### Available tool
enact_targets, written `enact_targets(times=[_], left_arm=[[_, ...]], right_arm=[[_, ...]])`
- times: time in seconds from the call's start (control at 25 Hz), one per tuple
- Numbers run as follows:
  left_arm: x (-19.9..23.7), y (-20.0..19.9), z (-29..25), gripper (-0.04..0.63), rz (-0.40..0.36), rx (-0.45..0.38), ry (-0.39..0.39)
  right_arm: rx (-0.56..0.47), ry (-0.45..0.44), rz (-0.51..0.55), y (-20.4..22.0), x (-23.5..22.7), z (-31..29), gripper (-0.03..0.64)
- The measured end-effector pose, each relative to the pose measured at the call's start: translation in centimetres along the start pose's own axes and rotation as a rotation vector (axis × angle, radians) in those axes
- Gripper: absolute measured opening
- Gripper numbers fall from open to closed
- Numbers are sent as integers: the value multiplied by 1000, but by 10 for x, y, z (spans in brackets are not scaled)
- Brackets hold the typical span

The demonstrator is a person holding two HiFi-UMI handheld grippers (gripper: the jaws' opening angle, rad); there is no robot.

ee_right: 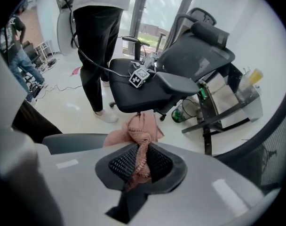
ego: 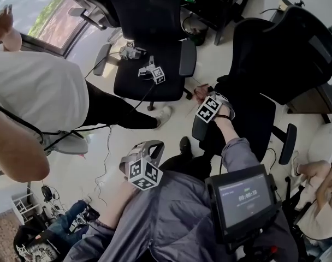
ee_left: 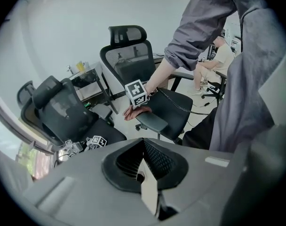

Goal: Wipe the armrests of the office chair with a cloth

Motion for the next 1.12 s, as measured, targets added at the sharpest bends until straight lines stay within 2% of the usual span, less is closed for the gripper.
enact_targets(times=[0.12, 0.24, 0.52, 1.12], left_arm=[[-1, 7, 0, 17, 10, 9, 0], [1, 7, 0, 17, 5, 3, 0], [2, -21, -2, 17, -48, -46, 4], [-4, -28, -2, 17, -81, -60, 12]], right_arm=[[4, -8, 28, 0, 20, -3, 44], [1, -24, 99, -5, 48, 3, 44], [-15, -33, 193, 6, 116, 22, 44], [-22, -100, 166, 27, 160, 40, 44]])
Point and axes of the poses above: the fingertips, and each gripper's own axes: z backward along the fingers, x to its left, y out of its underside, the point moved 4 cm from there along z, backward along the fingers, and after that the axes turned 6 degrees about x, right-handed, at the moved point
